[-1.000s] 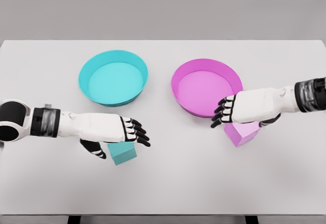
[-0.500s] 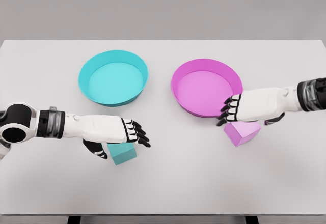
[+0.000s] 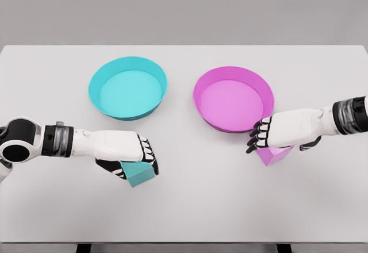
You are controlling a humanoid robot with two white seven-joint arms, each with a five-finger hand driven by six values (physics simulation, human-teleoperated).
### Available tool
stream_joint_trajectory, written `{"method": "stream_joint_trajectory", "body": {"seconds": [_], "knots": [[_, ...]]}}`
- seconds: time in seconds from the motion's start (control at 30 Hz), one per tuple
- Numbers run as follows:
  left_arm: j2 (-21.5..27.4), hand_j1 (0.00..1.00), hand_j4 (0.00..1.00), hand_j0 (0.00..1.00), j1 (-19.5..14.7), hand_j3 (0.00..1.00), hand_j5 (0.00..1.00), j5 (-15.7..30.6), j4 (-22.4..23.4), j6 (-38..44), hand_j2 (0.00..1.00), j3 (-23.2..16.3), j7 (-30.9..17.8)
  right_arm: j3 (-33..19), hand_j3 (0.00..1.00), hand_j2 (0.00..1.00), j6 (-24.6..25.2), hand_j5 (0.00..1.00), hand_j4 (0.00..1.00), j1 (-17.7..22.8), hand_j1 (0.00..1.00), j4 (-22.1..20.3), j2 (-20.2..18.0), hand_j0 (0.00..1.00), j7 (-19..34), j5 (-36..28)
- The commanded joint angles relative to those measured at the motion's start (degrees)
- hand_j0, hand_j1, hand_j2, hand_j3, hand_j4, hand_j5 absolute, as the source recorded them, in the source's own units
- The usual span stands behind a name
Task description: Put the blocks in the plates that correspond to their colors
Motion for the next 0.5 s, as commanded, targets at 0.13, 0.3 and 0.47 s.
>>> {"method": "stream_joint_trajectory", "body": {"seconds": [0.13, 0.3, 0.47], "knots": [[0.03, 0.49, 0.49, 0.49, -0.53, 0.49, 0.49, -0.30, -0.86, -0.26, 0.49, 0.14, -0.19, -0.01, 1.00, 1.00, 0.11, 1.00, 1.00, 0.09, 1.00, 0.09, -0.06, 1.00, -0.01, -0.20], [0.29, 0.49, 0.49, 0.49, -0.70, 0.49, 0.49, -0.03, -1.56, -0.26, 0.49, 2.69, -0.19, -0.01, 1.00, 1.00, 0.11, 1.00, 1.00, 0.00, 1.00, 0.44, 0.03, 1.00, -0.01, -0.11], [0.12, 0.49, 0.49, 0.49, -0.61, 0.49, 0.49, 0.23, -1.56, -0.26, 0.49, 5.24, -0.19, -0.01, 1.00, 1.00, 0.11, 1.00, 1.00, 0.00, 1.00, 0.44, 0.03, 1.00, -0.01, -0.03]]}}
